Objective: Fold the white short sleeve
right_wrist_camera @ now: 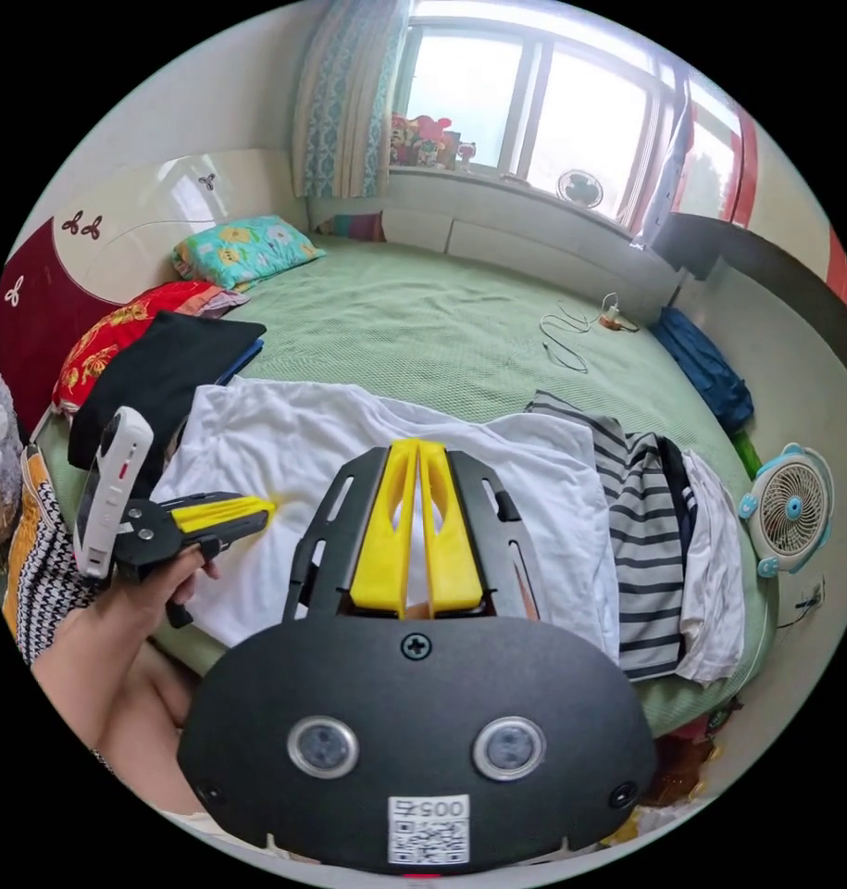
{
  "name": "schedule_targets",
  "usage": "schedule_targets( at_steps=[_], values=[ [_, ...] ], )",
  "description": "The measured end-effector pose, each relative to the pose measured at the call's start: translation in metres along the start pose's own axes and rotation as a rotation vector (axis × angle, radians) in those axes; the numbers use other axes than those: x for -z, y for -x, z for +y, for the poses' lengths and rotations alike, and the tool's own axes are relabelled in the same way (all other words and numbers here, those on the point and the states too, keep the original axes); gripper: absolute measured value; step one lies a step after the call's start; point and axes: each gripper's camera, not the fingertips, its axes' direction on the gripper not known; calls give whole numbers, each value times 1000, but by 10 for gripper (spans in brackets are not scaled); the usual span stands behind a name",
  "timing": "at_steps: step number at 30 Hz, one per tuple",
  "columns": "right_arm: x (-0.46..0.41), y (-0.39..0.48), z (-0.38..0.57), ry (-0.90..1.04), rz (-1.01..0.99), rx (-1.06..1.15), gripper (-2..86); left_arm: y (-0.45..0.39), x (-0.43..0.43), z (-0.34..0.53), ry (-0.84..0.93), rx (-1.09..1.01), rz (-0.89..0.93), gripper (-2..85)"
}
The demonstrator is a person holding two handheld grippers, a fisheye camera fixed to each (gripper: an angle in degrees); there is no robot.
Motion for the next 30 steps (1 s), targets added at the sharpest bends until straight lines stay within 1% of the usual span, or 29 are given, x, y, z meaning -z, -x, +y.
schedule_targets(
  at_steps=[3,7,9,11,14,16,20,23,26,30],
  values=[
    [-2,-2,3,12,-82,-5,-10,3,3,3,-2,-26,-8,-2],
    [-5,5,7,3,-133,19,-1,21,7,1,32,2,62,-1],
    [-9,13,10,23,-206,49,28,32,10,0,48,50,114,-1],
    [-13,20,13,35,-225,72,52,39,16,-1,67,70,145,-2],
    [-20,32,14,33,-259,112,74,37,33,-3,77,39,116,-4],
    [-23,39,13,40,-240,162,95,37,54,-2,15,18,105,-5],
    [-18,41,0,-21,-240,211,116,49,108,3,-143,2,41,-6],
    [-32,43,-15,-33,-200,292,119,71,119,4,-141,50,60,-7],
    [-67,44,-29,56,-171,371,122,84,127,8,-153,76,104,-6],
    [-113,36,-34,196,-129,393,126,85,141,10,-183,52,77,-6]
  ],
)
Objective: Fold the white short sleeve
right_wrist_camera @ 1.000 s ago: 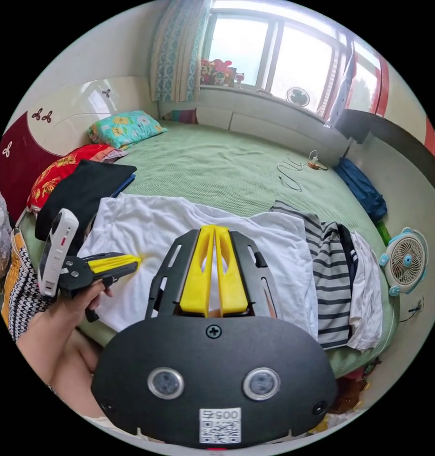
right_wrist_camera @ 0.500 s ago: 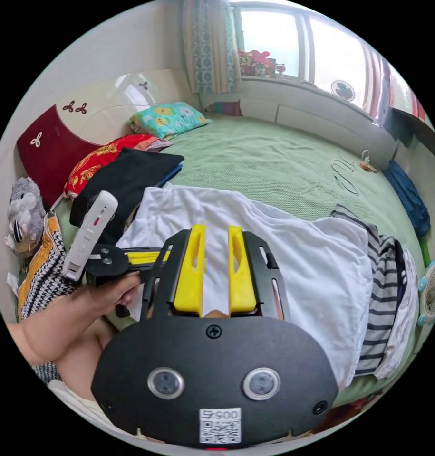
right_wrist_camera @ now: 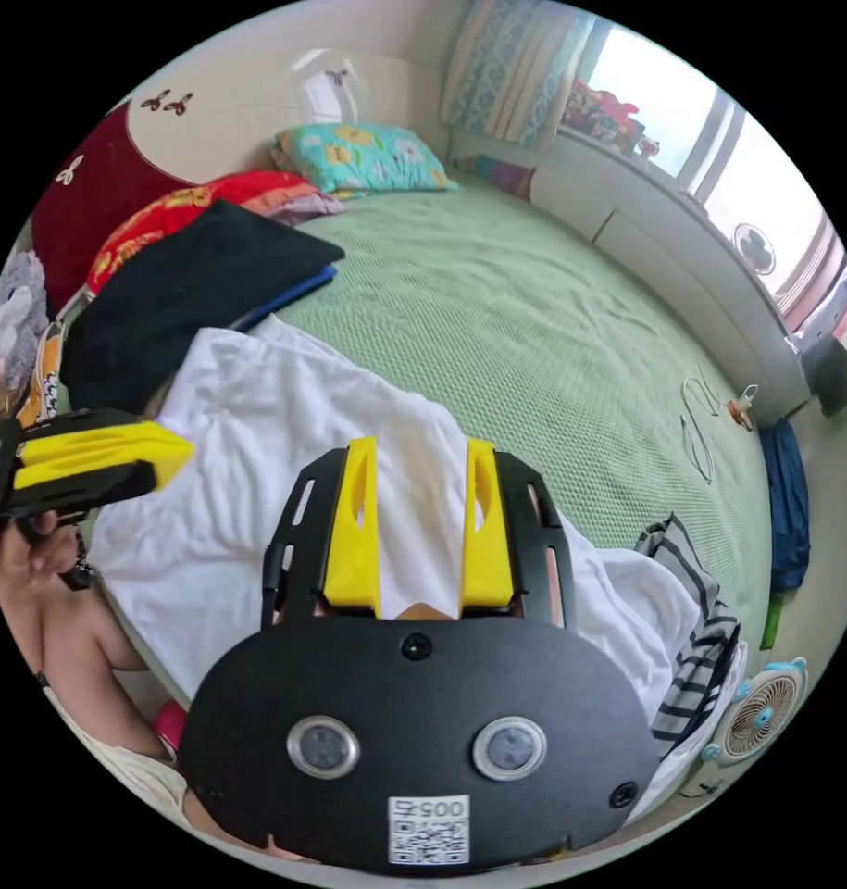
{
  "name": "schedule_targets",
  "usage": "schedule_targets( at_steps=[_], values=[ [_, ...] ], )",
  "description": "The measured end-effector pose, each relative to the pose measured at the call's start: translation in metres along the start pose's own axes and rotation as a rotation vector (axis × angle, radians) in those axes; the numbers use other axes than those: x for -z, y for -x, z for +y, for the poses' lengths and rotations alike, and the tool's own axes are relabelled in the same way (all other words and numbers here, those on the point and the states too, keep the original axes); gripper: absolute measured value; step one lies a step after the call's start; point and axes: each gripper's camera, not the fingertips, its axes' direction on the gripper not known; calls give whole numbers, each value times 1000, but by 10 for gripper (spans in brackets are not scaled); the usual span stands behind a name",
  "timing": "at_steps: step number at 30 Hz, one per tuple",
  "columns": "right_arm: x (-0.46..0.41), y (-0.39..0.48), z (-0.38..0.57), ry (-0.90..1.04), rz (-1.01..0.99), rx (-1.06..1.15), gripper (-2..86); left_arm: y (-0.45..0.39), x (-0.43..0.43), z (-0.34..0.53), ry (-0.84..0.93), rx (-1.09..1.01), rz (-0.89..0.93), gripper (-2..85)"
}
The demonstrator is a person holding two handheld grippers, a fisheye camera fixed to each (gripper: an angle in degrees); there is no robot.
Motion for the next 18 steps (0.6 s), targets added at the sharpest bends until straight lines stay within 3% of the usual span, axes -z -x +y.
schedule_targets(
  at_steps=[4,8,12,14,18],
  values=[
    [-10,-7,5,30,-18,-18,85,-1,7,-2,1,-1,28,-5],
    [23,-4,26,-94,-19,-26,5,-6,9,-2,20,4,55,-1],
    [68,10,60,-171,-26,30,-5,-14,22,8,-45,3,67,17],
    [90,17,78,-209,-30,50,-5,-22,35,18,-85,-33,95,77],
    [143,35,125,-269,-67,88,-6,-39,65,43,-111,-112,8,117]
  ],
)
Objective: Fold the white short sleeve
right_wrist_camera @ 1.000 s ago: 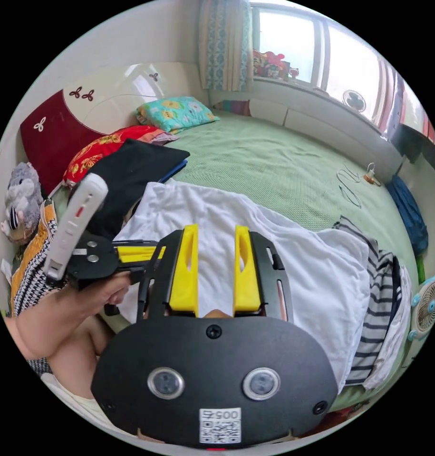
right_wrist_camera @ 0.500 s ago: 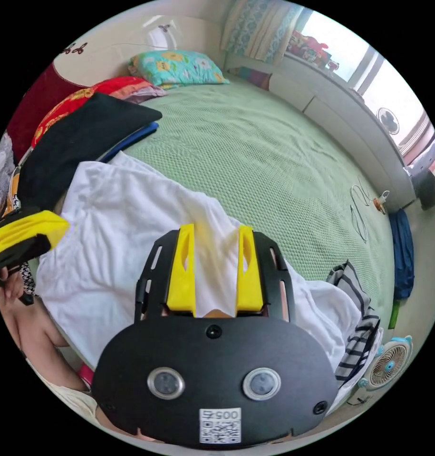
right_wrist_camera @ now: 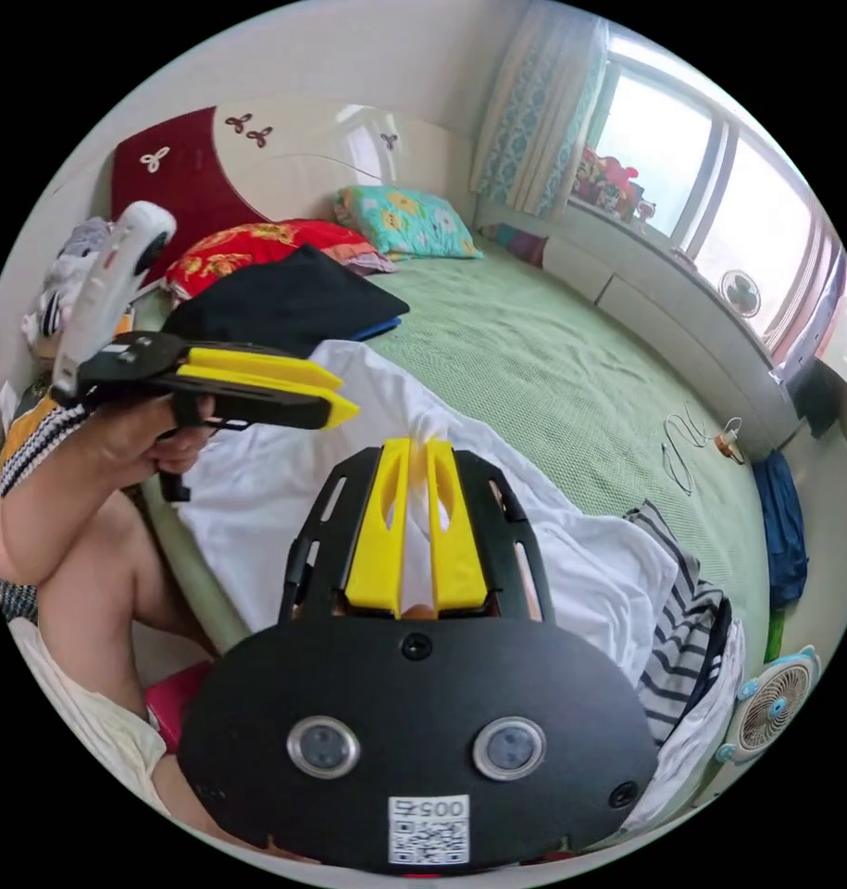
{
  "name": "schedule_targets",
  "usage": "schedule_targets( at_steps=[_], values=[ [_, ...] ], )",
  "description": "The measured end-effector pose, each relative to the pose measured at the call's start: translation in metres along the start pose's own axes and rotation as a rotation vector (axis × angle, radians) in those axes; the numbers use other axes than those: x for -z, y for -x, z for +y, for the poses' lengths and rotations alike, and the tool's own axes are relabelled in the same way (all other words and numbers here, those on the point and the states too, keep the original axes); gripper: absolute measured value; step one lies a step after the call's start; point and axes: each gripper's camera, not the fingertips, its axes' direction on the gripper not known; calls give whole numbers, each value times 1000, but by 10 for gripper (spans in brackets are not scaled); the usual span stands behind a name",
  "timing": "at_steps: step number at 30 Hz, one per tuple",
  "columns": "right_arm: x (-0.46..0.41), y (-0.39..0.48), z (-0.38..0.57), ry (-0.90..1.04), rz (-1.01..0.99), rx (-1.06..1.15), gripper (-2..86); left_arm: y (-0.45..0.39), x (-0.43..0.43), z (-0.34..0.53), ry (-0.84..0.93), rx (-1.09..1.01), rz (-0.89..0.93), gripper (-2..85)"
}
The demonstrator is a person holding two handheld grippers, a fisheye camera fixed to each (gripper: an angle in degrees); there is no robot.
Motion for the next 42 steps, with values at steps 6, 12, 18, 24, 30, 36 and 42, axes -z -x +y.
schedule_targets(
  at_steps=[6,12,18,24,30,36,42],
  values=[
    [86,21,38,-75,-80,-33,-3,-27,67,38,-24,-22,33,117],
    [159,52,77,-119,-146,-8,18,-56,99,63,-7,-68,-23,108],
    [195,74,108,-84,-214,-6,29,-78,71,63,51,-95,-21,109],
    [177,65,114,67,-254,-15,76,-68,21,49,113,-81,-54,110],
    [157,-43,80,40,-14,-173,143,-18,-37,17,171,-31,-120,117],
    [33,-176,43,266,205,-398,154,22,-95,-7,212,48,-126,118],
    [-44,-228,22,331,233,-475,139,26,-114,-18,138,130,-52,112]
  ],
)
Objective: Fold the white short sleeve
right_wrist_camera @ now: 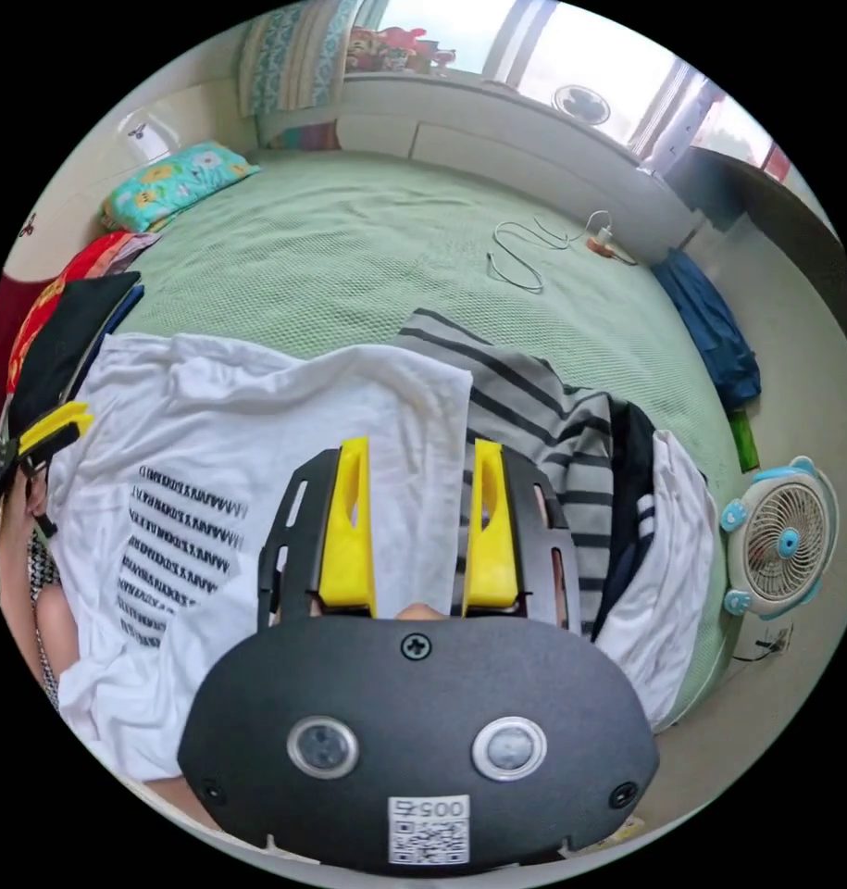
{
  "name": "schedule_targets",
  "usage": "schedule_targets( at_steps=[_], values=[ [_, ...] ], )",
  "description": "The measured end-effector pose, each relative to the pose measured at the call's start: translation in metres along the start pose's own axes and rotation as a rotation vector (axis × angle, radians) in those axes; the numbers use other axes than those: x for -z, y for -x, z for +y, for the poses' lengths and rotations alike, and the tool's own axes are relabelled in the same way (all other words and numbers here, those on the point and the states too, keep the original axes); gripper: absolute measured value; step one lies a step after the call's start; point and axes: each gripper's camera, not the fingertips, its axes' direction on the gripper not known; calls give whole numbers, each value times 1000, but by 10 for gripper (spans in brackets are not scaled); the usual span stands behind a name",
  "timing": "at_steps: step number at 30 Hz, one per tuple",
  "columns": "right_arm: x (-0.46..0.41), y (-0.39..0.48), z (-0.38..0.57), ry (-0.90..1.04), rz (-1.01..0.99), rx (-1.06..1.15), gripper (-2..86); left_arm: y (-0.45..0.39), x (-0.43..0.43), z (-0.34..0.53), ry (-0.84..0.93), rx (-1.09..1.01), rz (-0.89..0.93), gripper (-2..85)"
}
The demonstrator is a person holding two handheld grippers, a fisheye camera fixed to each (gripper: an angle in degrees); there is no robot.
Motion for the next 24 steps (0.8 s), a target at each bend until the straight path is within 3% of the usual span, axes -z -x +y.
schedule_targets(
  at_steps=[4,6,9,16,24],
  values=[
    [-12,1,-14,10,-31,-3,111,-6,-5,-2,-27,-2,40,109],
    [1,9,-12,-75,-25,3,25,-9,-8,1,-25,-19,36,108],
    [25,25,-5,-199,-42,69,-11,-9,-8,4,-42,-21,35,104],
    [78,41,-28,-371,-24,55,-16,-7,4,9,-96,-8,36,97],
    [110,50,-158,-460,226,-87,-10,-4,15,17,-180,25,48,99]
  ],
)
